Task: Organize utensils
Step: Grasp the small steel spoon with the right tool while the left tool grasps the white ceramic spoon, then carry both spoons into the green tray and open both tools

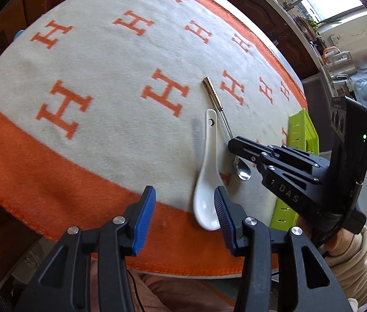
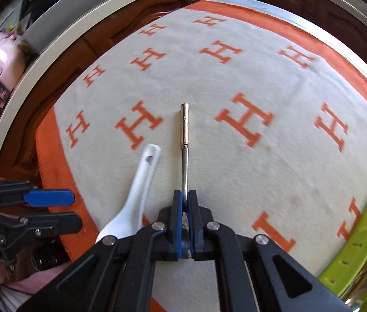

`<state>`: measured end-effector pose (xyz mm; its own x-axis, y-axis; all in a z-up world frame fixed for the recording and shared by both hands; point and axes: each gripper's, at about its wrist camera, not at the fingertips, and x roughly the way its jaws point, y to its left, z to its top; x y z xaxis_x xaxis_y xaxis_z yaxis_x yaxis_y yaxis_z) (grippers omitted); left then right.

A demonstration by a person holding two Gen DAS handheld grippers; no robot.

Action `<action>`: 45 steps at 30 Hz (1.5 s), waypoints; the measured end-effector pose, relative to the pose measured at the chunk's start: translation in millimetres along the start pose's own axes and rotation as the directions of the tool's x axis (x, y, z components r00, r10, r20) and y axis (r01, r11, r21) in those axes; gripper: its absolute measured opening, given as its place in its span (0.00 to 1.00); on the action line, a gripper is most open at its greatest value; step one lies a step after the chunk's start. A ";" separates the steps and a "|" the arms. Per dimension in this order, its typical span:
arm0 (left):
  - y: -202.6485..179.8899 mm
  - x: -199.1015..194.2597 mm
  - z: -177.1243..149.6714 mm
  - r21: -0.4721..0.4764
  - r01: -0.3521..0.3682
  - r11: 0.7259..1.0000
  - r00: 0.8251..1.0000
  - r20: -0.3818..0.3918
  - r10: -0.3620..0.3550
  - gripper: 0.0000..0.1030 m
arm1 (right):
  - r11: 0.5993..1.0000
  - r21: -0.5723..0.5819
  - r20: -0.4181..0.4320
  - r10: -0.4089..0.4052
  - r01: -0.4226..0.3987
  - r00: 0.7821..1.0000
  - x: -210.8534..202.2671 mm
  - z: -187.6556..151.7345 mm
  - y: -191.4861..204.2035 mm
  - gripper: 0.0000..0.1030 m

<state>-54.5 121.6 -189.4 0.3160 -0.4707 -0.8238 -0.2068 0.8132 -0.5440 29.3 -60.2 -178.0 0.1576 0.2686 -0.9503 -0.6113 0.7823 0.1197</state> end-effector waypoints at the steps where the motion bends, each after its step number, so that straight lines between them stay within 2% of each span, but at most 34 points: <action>1: -3.4 3.5 1.6 0.006 0.004 1.000 1.000 -0.006 -0.004 0.44 | 1.000 0.012 0.005 -0.016 0.016 1.000 -1.3 -1.6 -0.4 0.03; 7: -21.0 26.6 4.1 0.049 -0.019 0.999 0.999 -0.037 0.021 0.44 | 0.990 0.117 0.028 -0.085 0.082 0.996 -10.3 -13.1 -12.2 0.03; 11: -39.1 31.3 0.6 0.150 -0.099 0.984 0.995 0.014 0.098 0.44 | 0.983 0.162 0.033 -0.094 0.088 0.995 -14.4 -20.9 -19.7 0.03; 14: -52.3 36.2 -4.2 0.236 -0.170 0.957 0.985 0.052 0.162 0.44 | 0.980 0.175 0.039 -0.099 0.091 0.994 -16.0 -25.9 -19.7 0.03; 18: -69.0 42.9 -15.0 0.340 -0.268 0.901 0.963 0.116 0.242 0.43 | 0.978 0.186 0.045 -0.107 0.097 0.993 -17.1 -28.9 -18.6 0.03; 19: -69.0 42.4 -17.0 0.353 -0.280 0.893 0.960 0.127 0.251 0.41 | 0.977 0.187 0.046 -0.110 0.099 0.993 -16.8 -28.6 -17.8 0.04; 20: -71.1 42.9 -18.6 0.363 -0.291 0.885 0.956 0.140 0.257 0.31 | 0.977 0.187 0.047 -0.112 0.101 0.993 -16.6 -28.8 -17.7 0.04; 21: -72.3 43.7 -18.8 0.367 -0.278 0.888 0.960 0.137 0.244 0.24 | 0.977 0.186 0.047 -0.115 0.104 0.992 -16.2 -28.7 -17.5 0.04; 22: -72.0 43.8 -18.1 0.363 -0.250 0.898 0.968 0.125 0.219 0.10 | 0.977 0.185 0.047 -0.117 0.107 0.992 -16.2 -28.7 -17.1 0.04; 23: -70.4 43.9 -17.2 0.350 -0.219 0.911 0.975 0.109 0.193 0.08 | 0.977 0.183 0.046 -0.119 0.109 0.992 -16.1 -28.7 -16.8 0.04; 28: -52.8 39.8 -15.5 0.269 -0.113 0.956 0.991 0.096 0.090 0.04 | 0.975 0.198 0.042 -0.109 0.099 0.993 -15.3 -27.1 -16.8 0.03; 31: -45.4 34.5 -12.7 0.234 -0.086 0.968 0.994 0.091 0.066 0.04 | 0.972 0.223 0.048 -0.081 0.068 0.996 -15.7 -27.6 -17.6 0.03; 38: -50.3 13.7 0.3 0.208 -0.055 0.977 0.994 0.105 0.033 0.04 | 0.945 0.326 0.095 -0.029 -0.004 0.995 -30.8 -29.2 -25.5 0.03; 45: -88.5 0.1 14.3 0.286 -0.030 0.958 0.994 0.107 -0.001 0.04 | 0.895 0.442 0.189 -0.029 -0.059 0.982 -73.8 -40.7 -41.0 0.03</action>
<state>-22.9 54.5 -139.0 0.4137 -0.4321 -0.8013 0.0576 0.8908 -0.4507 11.2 -134.9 -124.4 0.3188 0.3474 -0.8818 -0.2135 0.9328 0.2903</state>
